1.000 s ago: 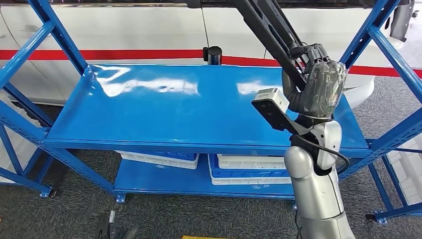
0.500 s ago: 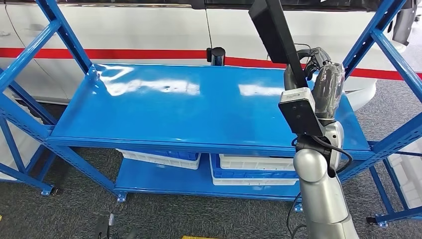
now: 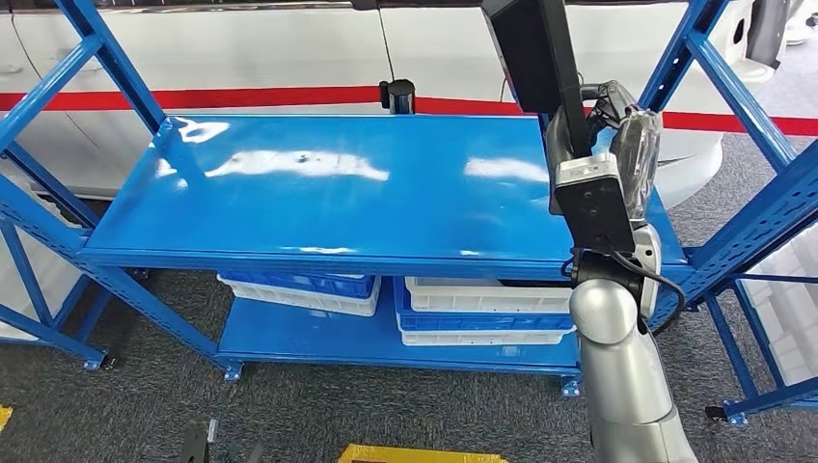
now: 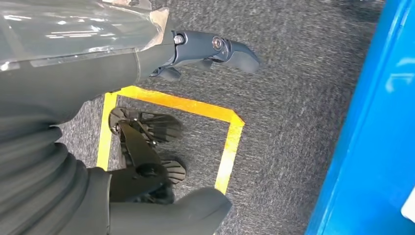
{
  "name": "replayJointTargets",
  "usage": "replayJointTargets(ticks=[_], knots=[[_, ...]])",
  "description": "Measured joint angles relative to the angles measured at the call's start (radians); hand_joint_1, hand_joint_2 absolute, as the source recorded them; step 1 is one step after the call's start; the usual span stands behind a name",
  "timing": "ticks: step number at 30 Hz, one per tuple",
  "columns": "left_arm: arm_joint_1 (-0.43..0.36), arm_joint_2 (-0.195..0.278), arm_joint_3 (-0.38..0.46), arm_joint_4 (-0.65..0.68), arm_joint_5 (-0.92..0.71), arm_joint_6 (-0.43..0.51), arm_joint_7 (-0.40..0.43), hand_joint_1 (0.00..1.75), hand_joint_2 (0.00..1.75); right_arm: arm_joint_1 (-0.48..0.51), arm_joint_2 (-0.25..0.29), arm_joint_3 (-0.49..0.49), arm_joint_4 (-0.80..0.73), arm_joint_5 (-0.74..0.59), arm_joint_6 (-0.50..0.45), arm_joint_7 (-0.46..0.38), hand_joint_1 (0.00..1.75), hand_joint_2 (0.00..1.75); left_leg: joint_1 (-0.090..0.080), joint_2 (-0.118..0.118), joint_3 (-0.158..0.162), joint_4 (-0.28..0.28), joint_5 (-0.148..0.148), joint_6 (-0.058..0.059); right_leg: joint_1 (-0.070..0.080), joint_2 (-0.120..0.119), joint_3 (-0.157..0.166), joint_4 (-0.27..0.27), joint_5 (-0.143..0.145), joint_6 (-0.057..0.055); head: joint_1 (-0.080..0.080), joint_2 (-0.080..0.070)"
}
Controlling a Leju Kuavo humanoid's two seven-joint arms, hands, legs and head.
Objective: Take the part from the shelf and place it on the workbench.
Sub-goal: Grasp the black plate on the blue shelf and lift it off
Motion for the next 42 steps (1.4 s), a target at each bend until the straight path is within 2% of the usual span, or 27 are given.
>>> replayJointTargets(ticks=[2,3,5,7,9,11,12,13,14,16,18,20,21,23,25,26,27,28,29,30,31,33,34,37,39,41,42], knots=[[0.0,0.005,0.007,-0.003,0.01,-0.017,-0.006,0.0,1.75,-0.022,0.007,0.002,0.009,-0.003,0.004,-0.001,1.75,1.75,-0.007,0.001,0.086,-0.129,0.027,0.016,0.003,0.0,-0.007,-0.001,0.011,0.006,0.001,0.0],[0.0,0.007,0.012,-0.004,0.015,-0.022,-0.009,0.0,1.75,-0.032,0.011,0.005,0.014,-0.006,0.005,-0.002,1.75,1.75,-0.011,0.002,0.108,-0.165,0.033,0.022,0.003,-0.002,-0.007,-0.002,0.016,0.01,0.001,0.0],[0.0,0.012,0.021,-0.006,0.023,-0.026,-0.015,0.0,1.75,-0.049,0.02,0.01,0.027,-0.014,0.006,-0.004,1.75,1.75,-0.018,0.003,0.112,-0.181,0.042,0.026,0.002,-0.005,-0.007,-0.008,0.026,0.025,0.0,0.0],[0.001,0.014,0.029,-0.007,0.028,-0.026,-0.018,0.0,1.75,-0.059,0.025,0.014,0.039,-0.018,0.007,-0.006,1.75,1.75,-0.014,0.005,0.111,-0.201,0.062,0.035,0.005,-0.007,-0.016,-0.001,0.022,0.035,-0.001,0.0],[0.001,0.015,0.034,-0.008,0.031,-0.027,-0.02,0.0,1.75,-0.068,0.027,0.014,0.049,-0.019,0.007,-0.007,1.75,1.75,-0.009,0.008,0.102,-0.219,0.088,0.045,0.009,-0.007,-0.048,0.067,-0.032,0.028,0.003,0.0],[0.002,0.016,0.037,-0.008,0.032,-0.027,-0.02,0.0,1.75,-0.074,0.027,0.016,0.059,-0.021,0.007,-0.008,1.75,1.75,-0.01,0.009,0.08,-0.22,0.106,0.048,0.008,-0.007,-0.089,0.193,-0.106,0.021,0.008,0.0],[0.004,0.017,0.04,-0.008,0.034,-0.029,-0.021,0.0,1.75,-0.074,0.028,0.016,0.065,-0.022,0.007,-0.009,1.75,1.75,-0.011,0.009,0.069,-0.219,0.113,0.046,0.008,-0.007,-0.099,0.244,-0.127,0.024,0.009,0.0],[0.005,0.017,0.043,-0.008,0.036,-0.03,-0.021,0.0,1.75,-0.075,0.029,0.017,0.071,-0.023,0.007,-0.01,1.75,1.75,-0.011,0.009,0.058,-0.218,0.12,0.045,0.007,-0.007,-0.094,0.264,-0.13,0.03,0.009,0.0],[0.007,0.017,0.046,-0.008,0.039,-0.032,-0.023,0.0,1.75,-0.078,0.031,0.018,0.078,-0.025,0.007,-0.01,1.75,1.75,-0.011,0.009,0.048,-0.215,0.127,0.042,0.007,-0.007,-0.07,0.247,-0.118,0.039,0.01,0.0],[0.008,0.017,0.052,-0.008,0.043,-0.036,-0.027,0.0,1.75,-0.088,0.038,0.02,0.091,-0.03,0.008,-0.012,1.75,1.75,-0.011,0.009,0.027,-0.204,0.136,0.035,0.004,-0.007,0.021,0.118,-0.086,0.052,0.011,0.0],[0.008,0.019,0.057,-0.008,0.044,-0.037,-0.03,0.0,1.75,-0.1,0.047,0.023,0.103,-0.033,0.008,-0.016,1.75,1.75,-0.014,0.009,0.011,-0.193,0.144,0.025,0.008,-0.007,0.093,0.006,-0.079,0.048,0.011,0.0],[0.01,0.021,0.061,-0.009,0.047,-0.038,-0.032,0.0,1.75,-0.106,0.054,0.025,0.114,-0.035,0.007,-0.019,1.75,1.75,-0.017,0.008,0.003,-0.187,0.154,0.015,0.013,-0.006,0.104,-0.016,-0.08,0.038,0.01,0.0],[0.011,0.023,0.063,-0.009,0.049,-0.038,-0.032,0.0,1.75,-0.108,0.056,0.025,0.12,-0.036,0.007,-0.021,1.75,1.75,-0.016,0.007,0.0,-0.185,0.157,0.01,0.008,-0.007,0.098,-0.016,-0.075,0.031,0.01,0.0],[0.013,0.025,0.066,-0.009,0.051,-0.039,-0.032,0.0,1.75,-0.112,0.063,0.026,0.131,-0.037,0.007,-0.022,1.75,1.75,-0.013,0.005,-0.016,-0.158,0.127,0.0,0.0,-0.009,0.087,-0.017,-0.061,0.009,0.008,0.0],[0.014,0.026,0.069,-0.009,0.051,-0.04,-0.032,0.0,1.75,-0.116,0.07,0.027,0.14,-0.04,0.006,-0.026,1.75,1.75,-0.008,0.003,-0.051,-0.061,0.043,-0.012,-0.002,-0.01,0.07,-0.017,-0.045,-0.008,0.003,0.0],[0.014,0.026,0.07,-0.009,0.051,-0.041,-0.032,0.0,1.75,-0.117,0.072,0.027,0.146,-0.045,0.004,-0.031,1.75,1.75,-0.006,0.003,-0.072,0.009,0.001,-0.017,-0.001,-0.01,0.061,-0.017,-0.037,-0.011,0.002,0.0],[0.014,0.026,0.07,-0.009,0.051,-0.042,-0.032,0.0,1.75,-0.118,0.073,0.027,0.153,-0.05,0.002,-0.036,1.75,1.75,-0.004,0.003,-0.087,0.069,-0.025,-0.021,-0.001,-0.01,0.052,-0.017,-0.03,-0.011,0.001,0.0],[0.014,0.027,0.071,-0.009,0.051,-0.043,-0.032,0.0,1.75,-0.118,0.074,0.027,0.162,-0.057,-0.002,-0.042,1.75,1.75,-0.002,0.004,-0.089,0.102,-0.031,-0.023,0.0,-0.01,0.042,-0.016,-0.022,-0.01,0.001,0.0],[0.014,0.027,0.071,-0.009,0.051,-0.045,-0.032,0.0,1.75,-0.118,0.074,0.026,0.171,-0.065,-0.006,-0.049,1.75,1.75,0.0,0.004,-0.072,0.097,-0.019,-0.024,0.0,-0.01,0.034,-0.016,-0.016,-0.008,0.001,0.0],[0.013,0.027,0.072,-0.009,0.051,-0.047,-0.032,0.0,1.75,-0.118,0.074,0.025,0.181,-0.072,-0.011,-0.056,1.75,1.75,0.001,0.004,-0.036,0.053,0.006,-0.022,0.0,-0.01,0.027,-0.016,-0.01,-0.005,0.001,0.0],[0.012,0.027,0.072,-0.009,0.052,-0.05,-0.032,0.0,1.75,-0.119,0.075,0.024,0.189,-0.079,-0.017,-0.064,1.75,1.75,0.002,0.003,0.015,-0.018,0.029,-0.019,0.0,-0.01,0.022,-0.016,-0.004,-0.002,0.001,0.0],[0.008,0.029,0.074,-0.01,0.052,-0.055,-0.033,0.0,1.75,-0.123,0.075,0.02,0.203,-0.089,-0.03,-0.079,1.75,1.75,-0.002,0.001,0.101,-0.149,0.047,-0.01,0.002,-0.01,0.014,-0.016,0.007,0.01,0.002,0.0],[0.005,0.029,0.075,-0.01,0.052,-0.057,-0.035,0.0,1.75,-0.126,0.076,0.018,0.209,-0.092,-0.034,-0.086,1.75,1.75,-0.005,0.0,0.121,-0.183,0.045,-0.005,0.003,-0.01,0.012,-0.017,0.012,0.017,0.003,0.0],[0.002,0.031,0.076,-0.011,0.053,-0.06,-0.039,0.0,1.75,-0.131,0.075,0.014,0.224,-0.096,-0.04,-0.094,1.75,1.75,-0.011,0.002,0.117,-0.201,0.059,0.015,0.003,-0.011,0.004,-0.019,0.023,0.038,0.002,0.0],[-0.002,0.029,0.076,-0.011,0.053,-0.062,-0.041,0.0,1.75,-0.134,0.072,0.011,0.231,-0.099,-0.042,-0.095,1.75,1.75,-0.008,0.008,0.103,-0.213,0.082,0.034,0.006,-0.009,-0.022,0.028,-0.019,0.035,0.005,0.0],[-0.004,0.028,0.076,-0.011,0.054,-0.063,-0.044,0.0,1.75,-0.135,0.066,0.008,0.24,-0.103,-0.045,-0.098,1.75,1.75,-0.007,0.011,0.08,-0.215,0.102,0.046,0.007,-0.009,-0.066,0.151,-0.101,0.024,0.009,0.0],[-0.004,0.028,0.077,-0.011,0.055,-0.063,-0.045,0.0,1.75,-0.134,0.063,0.008,0.246,-0.106,-0.046,-0.1,1.75,1.75,-0.008,0.011,0.067,-0.214,0.111,0.047,0.006,-0.009,-0.082,0.217,-0.131,0.025,0.01,0.0]])
